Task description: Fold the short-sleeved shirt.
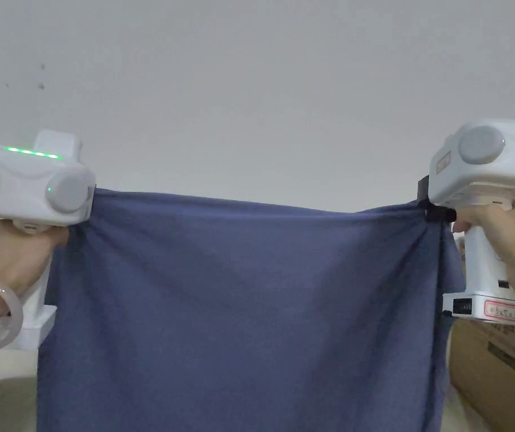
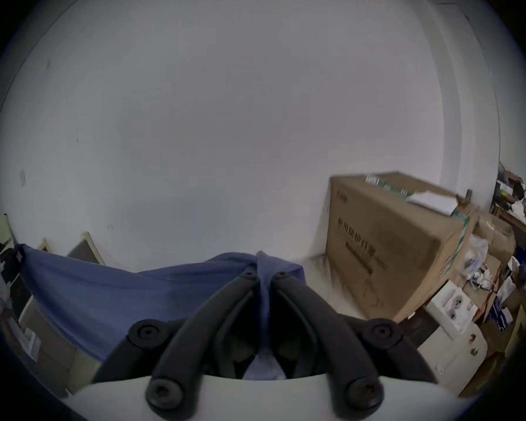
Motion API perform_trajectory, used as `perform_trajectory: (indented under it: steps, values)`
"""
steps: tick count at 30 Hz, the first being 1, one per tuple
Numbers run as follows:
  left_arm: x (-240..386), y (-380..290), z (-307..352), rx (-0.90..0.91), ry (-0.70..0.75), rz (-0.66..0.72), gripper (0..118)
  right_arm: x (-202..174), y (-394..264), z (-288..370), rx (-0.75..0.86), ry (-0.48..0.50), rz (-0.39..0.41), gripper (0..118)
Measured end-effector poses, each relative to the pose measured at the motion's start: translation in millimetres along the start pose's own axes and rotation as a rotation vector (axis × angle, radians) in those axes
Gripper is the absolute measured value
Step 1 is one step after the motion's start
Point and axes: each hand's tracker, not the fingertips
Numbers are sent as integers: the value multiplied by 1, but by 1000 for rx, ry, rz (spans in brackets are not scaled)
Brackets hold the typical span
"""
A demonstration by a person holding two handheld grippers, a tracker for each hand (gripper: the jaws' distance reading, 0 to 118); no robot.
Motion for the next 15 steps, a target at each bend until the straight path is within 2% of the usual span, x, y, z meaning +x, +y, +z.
perform_trajectory:
  steps: [7,11,15]
  values:
    - [52,-192,-61,-238,-48,-80,1,10,-158,-125,-293,-23,-4,0]
    - [77,-293,-76,-417,-76,-50,1,21,-256,-188,-471,-56,-14,0]
    - [90,-369,-80,-579,-81,-82,1,29,-338,-214,-617,-65,-14,0]
